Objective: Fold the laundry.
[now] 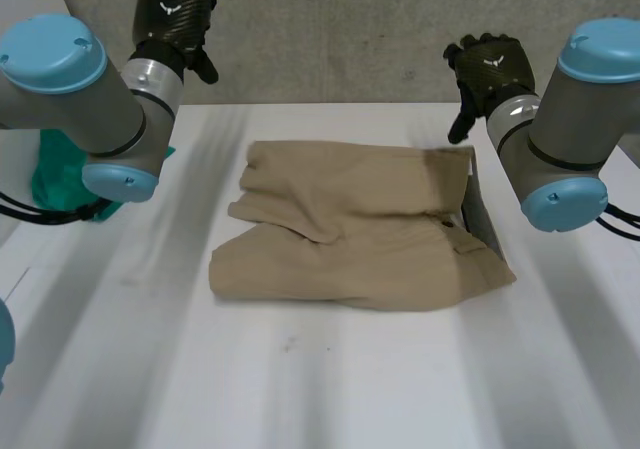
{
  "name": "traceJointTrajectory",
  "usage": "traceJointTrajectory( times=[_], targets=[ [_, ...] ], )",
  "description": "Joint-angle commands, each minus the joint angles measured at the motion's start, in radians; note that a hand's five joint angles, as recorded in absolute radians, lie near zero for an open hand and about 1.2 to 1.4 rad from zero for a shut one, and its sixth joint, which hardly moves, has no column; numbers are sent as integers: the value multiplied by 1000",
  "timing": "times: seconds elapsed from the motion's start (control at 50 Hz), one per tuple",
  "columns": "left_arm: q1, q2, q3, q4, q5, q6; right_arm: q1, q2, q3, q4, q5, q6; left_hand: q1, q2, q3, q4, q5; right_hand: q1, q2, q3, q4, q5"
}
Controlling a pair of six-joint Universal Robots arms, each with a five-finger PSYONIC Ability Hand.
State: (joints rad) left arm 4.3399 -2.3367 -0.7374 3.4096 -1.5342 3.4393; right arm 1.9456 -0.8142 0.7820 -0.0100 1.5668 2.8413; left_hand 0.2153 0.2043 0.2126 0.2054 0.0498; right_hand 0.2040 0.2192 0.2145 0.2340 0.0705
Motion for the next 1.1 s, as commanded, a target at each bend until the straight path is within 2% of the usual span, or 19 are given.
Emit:
traceJointTrajectory(
  times=[0.02, 0.1, 0.16, 0.22, 0.26, 0.28, 0.38, 0.4, 0.46, 0.48, 0.58, 0.62, 0.7, 0.76, 0.88, 1.02, 1.1],
  targets=[
    [-3, 144, -229, -6, 8, -2, -10, -132, 111, 128, 21, -149, -34, -23, -32, -24, -43, -29, -45, -40, -59, -70],
    [-17, 253, -433, -12, 16, 3, -48, -216, 258, 180, -25, -247, 7, 18, 10, 17, -2, -29, -45, -40, -59, -70],
    [-51, 361, -607, -39, 17, 1, -74, -278, 403, 203, -118, -362, 80, 91, 83, 90, 71, -29, -45, -40, -59, -70],
    [-98, 439, -770, -94, 26, 3, -97, -324, 518, 206, -172, -430, 358, 369, 361, 368, 349, -29, -45, -40, -59, -70],
    [-127, 480, -868, -142, 48, 3, -125, -368, 621, 205, -215, -480, 666, 677, 668, 676, 657, 77, 62, 67, 47, 36],
    [-137, 493, -898, -157, 60, 1, -134, -381, 654, 205, -229, -494, 731, 743, 734, 741, 722, 139, 124, 128, 109, 98],
    [-168, 516, -1000, -243, 146, -6, -169, -408, 799, 197, -284, -537, 855, 866, 858, 865, 846, 412, 397, 401, 382, 371],
    [-168, 514, -1008, -254, 160, -6, -174, -408, 831, 196, -312, -546, 855, 866, 858, 865, 846, 500, 484, 489, 470, 459],
    [-157, 505, -1013, -280, 190, -11, -183, -407, 858, 194, -352, -557, 847, 858, 849, 857, 838, 562, 547, 552, 532, 521],
    [-154, 501, -1011, -282, 193, -11, -198, -407, 867, 190, -381, -557, 835, 846, 838, 845, 826, 545, 530, 534, 515, 504],
    [-119, 372, -943, -280, 186, 0, -229, -378, 864, 168, -436, -550, 486, 497, 489, 496, 477, 445, 430, 434, 415, 404],
    [-106, 334, -907, -285, 184, 0, -231, -332, 850, 141, -448, -548, 433, 444, 436, 443, 424, 319, 304, 309, 289, 278],
    [-91, 243, -823, -279, 183, 5, -228, -274, 823, 84, -450, -545, 409, 420, 412, 419, 400, 149, 134, 138, 119, 108],
    [-89, 177, -734, -276, 167, 5, -228, -247, 804, 47, -447, -542, 383, 394, 386, 393, 374, 113, 98, 102, 83, 72],
    [-89, 64, -568, -276, 112, 23, -223, -174, 734, -1, -433, -540, 380, 391, 383, 390, 371, 160, 145, 149, 130, 119],
    [-91, -10, -479, -259, 108, 133, -221, -116, 652, -7, -426, -540, 365, 376, 368, 375, 356, 301, 286, 290, 271, 260],
    [-92, -30, -455, -205, 106, 172, -221, -79, 611, -7, -407, -539, 359, 370, 362, 369, 350, 351, 335, 340, 320, 309]
  ],
)
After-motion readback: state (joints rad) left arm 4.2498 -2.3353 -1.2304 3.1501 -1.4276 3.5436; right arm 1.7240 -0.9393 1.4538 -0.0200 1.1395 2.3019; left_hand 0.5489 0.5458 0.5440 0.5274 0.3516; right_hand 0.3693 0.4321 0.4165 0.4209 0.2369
